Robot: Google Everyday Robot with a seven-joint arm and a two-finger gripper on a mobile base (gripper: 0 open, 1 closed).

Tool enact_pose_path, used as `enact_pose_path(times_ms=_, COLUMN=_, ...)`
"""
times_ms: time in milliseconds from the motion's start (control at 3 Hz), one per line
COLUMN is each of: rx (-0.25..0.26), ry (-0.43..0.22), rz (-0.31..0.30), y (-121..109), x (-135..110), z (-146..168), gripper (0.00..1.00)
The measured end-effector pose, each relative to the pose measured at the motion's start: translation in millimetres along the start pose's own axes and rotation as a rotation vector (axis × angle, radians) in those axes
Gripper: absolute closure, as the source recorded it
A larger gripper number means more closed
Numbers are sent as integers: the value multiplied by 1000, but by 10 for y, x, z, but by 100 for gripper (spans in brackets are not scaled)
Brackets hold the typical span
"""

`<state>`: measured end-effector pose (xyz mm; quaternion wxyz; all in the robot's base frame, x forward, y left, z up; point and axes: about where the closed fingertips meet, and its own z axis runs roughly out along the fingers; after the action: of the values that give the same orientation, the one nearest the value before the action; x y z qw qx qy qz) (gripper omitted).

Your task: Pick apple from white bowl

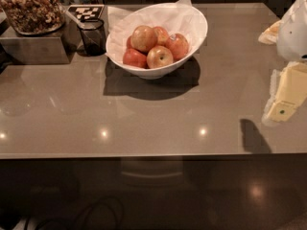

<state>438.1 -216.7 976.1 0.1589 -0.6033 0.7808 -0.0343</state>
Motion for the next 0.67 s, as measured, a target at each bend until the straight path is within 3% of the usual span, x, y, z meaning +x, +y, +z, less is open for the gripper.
enact_pose_path(times_ms=333, rx=0, ry=0, rz=0, y=-1, x=-1, z=0, gripper=0)
enact_pose_path(times_ms=667, rx=51, ry=-88, rz=-1, y=-150, x=-147, z=-67, gripper=0)
